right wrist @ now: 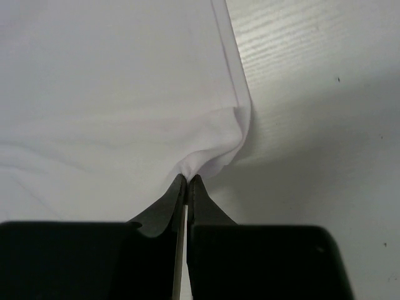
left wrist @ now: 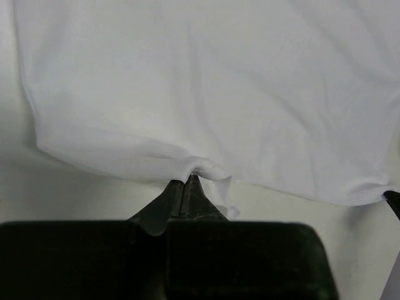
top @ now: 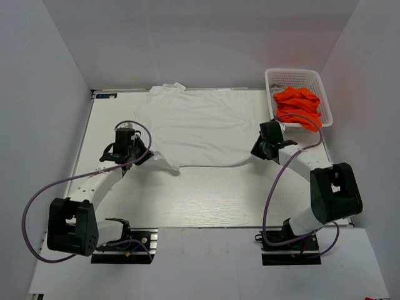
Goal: Fold and stack the t-shirts
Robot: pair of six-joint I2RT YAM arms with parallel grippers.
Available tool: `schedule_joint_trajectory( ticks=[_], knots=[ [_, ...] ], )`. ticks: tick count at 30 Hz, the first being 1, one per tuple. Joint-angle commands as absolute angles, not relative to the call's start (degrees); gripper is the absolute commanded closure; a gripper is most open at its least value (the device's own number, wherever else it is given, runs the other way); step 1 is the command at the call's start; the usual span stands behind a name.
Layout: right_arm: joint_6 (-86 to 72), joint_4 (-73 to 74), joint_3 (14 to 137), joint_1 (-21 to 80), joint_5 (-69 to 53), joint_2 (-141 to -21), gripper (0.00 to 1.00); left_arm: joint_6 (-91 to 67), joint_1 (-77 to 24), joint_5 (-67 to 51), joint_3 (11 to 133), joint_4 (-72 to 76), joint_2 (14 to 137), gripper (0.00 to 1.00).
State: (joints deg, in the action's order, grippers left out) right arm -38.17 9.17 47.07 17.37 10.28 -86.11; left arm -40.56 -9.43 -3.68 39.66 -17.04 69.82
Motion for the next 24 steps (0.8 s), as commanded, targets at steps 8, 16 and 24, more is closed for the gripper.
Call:
schedule_joint_trajectory(
  ticks=[8, 16, 24],
  knots=[
    [-33.31, 7.56, 58.7, 17.05, 15.99, -91.22, 1.0, -38.94, -8.96, 0.97, 55.1, -15.55, 81.38, 1.0],
    [-31.2, 8.96, 69.94, 15.91, 17.32, -99.74, 1.0, -36.4, -8.44, 7.99, 66.35, -15.39, 89.99, 1.0],
    [-31.2, 10.64, 78.13, 14.85, 16.44, -106.61, 1.0, -28.57, -8.44, 9.93, 74.7, -7.92, 99.04, 1.0]
  ],
)
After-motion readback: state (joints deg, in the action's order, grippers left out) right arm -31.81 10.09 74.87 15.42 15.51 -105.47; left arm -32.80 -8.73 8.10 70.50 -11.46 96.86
